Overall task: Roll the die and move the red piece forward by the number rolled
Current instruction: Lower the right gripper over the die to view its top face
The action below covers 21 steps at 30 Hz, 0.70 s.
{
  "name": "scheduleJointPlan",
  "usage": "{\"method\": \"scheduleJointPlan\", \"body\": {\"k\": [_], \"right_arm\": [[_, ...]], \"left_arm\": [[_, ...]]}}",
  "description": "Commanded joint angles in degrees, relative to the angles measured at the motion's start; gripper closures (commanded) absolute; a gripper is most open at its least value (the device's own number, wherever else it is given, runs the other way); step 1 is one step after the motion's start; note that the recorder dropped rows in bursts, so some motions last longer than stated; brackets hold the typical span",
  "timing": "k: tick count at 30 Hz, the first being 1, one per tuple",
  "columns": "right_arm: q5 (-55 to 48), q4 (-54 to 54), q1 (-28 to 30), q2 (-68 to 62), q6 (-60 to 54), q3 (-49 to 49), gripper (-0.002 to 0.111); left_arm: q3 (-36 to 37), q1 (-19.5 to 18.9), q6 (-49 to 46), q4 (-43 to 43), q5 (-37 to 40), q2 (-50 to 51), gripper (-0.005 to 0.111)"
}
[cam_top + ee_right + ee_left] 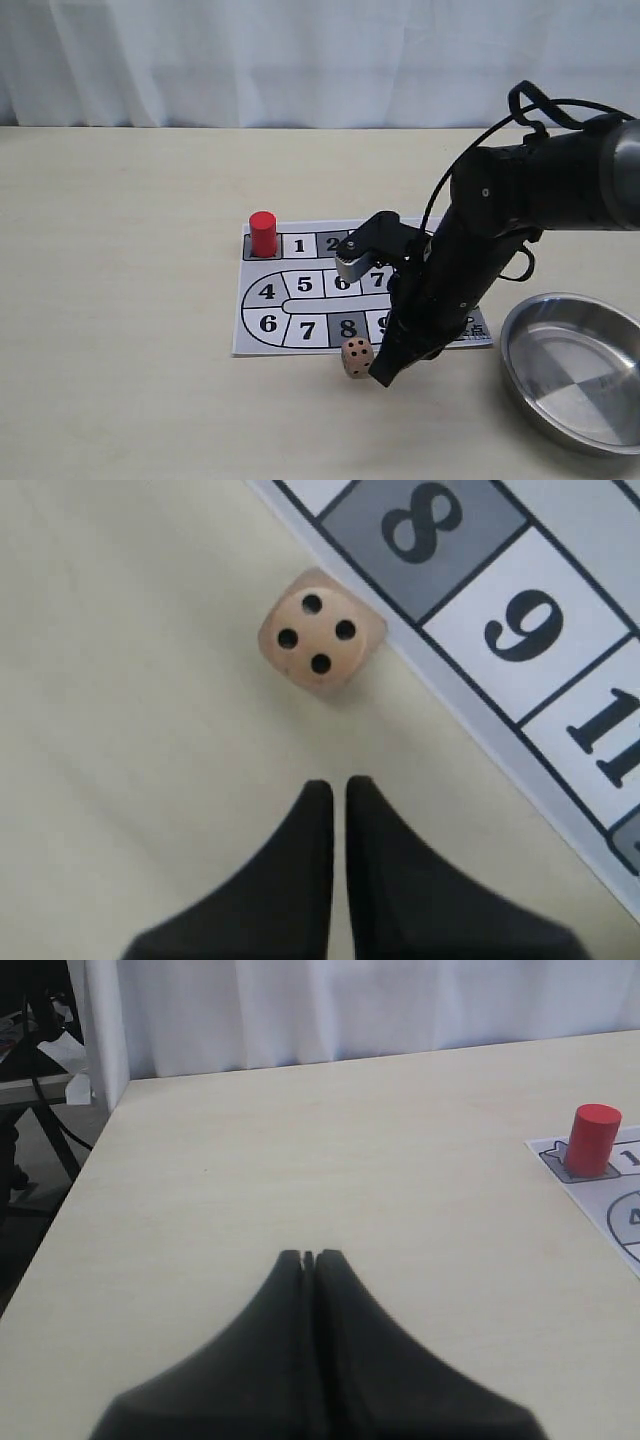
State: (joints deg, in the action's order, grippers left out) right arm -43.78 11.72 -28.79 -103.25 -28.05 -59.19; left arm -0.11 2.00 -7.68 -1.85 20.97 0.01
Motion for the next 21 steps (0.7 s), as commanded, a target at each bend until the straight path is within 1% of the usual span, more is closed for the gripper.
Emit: {"method": "scheduleJointPlan", "body": {"k": [1, 4, 9, 21], "right_arm": [[1.9, -0.7, -0.2, -2.4, -0.1, -0.1, 0.104], [1.9, -0.7, -0.2, -4.2, -0.1, -0.1, 0.104], [1.9, -2.0, -1.9, -4.7, -0.9, -0.1, 0.104], [2.4, -2.1, -1.9, -5.1, -0.9, 0.0, 0.104]], "left_arm": [[0.1, 0.0, 0.2, -0.4, -0.7, 0.0, 0.107], [0.1, 0.0, 0.2, -0.4, -0.7, 0.0, 0.107], [0.1, 0.0, 0.2, -0.4, -0.7, 0.0, 0.107], [0.1, 0.0, 0.2, -0.4, -0.7, 0.0, 0.107]]}}
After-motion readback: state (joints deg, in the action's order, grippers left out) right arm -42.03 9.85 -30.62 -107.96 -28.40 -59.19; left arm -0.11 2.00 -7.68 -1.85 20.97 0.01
